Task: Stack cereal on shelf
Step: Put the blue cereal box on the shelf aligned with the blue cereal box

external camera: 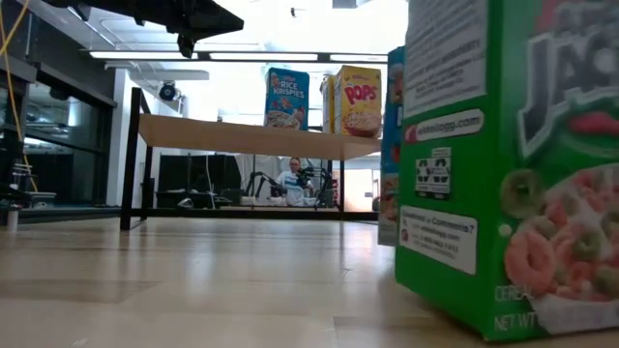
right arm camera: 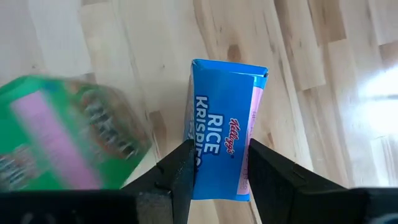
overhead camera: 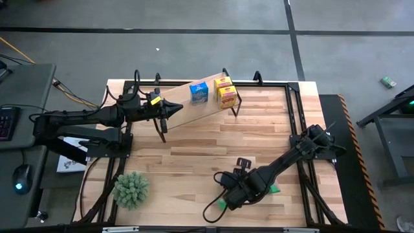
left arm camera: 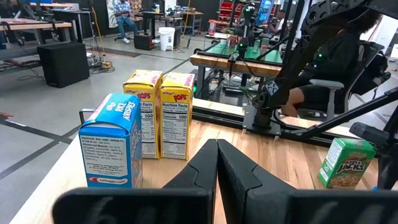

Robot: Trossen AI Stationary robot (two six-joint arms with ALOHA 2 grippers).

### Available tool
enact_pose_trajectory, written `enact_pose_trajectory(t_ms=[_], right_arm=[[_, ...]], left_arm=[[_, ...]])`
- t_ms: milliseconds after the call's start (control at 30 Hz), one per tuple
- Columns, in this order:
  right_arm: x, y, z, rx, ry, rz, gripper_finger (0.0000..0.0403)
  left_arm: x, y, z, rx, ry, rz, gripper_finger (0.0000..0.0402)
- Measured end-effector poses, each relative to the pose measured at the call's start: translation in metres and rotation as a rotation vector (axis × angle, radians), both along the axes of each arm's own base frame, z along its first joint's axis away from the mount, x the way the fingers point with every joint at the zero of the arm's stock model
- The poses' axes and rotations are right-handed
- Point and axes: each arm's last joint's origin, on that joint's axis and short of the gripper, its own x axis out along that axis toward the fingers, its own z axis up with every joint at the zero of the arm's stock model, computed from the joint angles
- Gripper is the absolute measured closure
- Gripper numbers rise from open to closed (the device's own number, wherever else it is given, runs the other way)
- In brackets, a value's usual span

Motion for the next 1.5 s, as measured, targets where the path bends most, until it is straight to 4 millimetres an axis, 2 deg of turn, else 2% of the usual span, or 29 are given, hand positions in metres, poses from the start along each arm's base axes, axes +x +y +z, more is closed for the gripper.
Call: enact_pose_trajectory(t_ms=[367,667,800,1133,1333,1500], right_arm=[[0.004,-0.005,0.0,0.018,0.001,-0.026,0.0273],[0.016,-0.024,0.0,0.072,0.029,-0.076,0.027],[0.022,-0.033,0.0,0.088,0.016,-0.102,0.0247],[0.028,-0.04,0.001,0.135,0.017,-0.104,0.0152],[0.029,-0.041,-0.002,0.096,0.015,-0.104,0.0142],[0.035,-0.043,-0.016,0.07,0.06,-0.109,0.0141]], left_arm=[[0.0,0.0,0.0,-0.001,0.0,0.0,0.0398],[0.0,0.0,0.0,-0.001,0.0,0.0,0.0398],[0.0,0.0,0.0,-0.001,0.0,0.0,0.0398],[0.0,0.0,-0.001,-0.002,0.006,0.0,0.0398],[0.0,0.0,-0.001,-0.002,0.006,0.0,0.0398],[0.0,0.0,-0.001,-0.002,0.006,0.0,0.0398]])
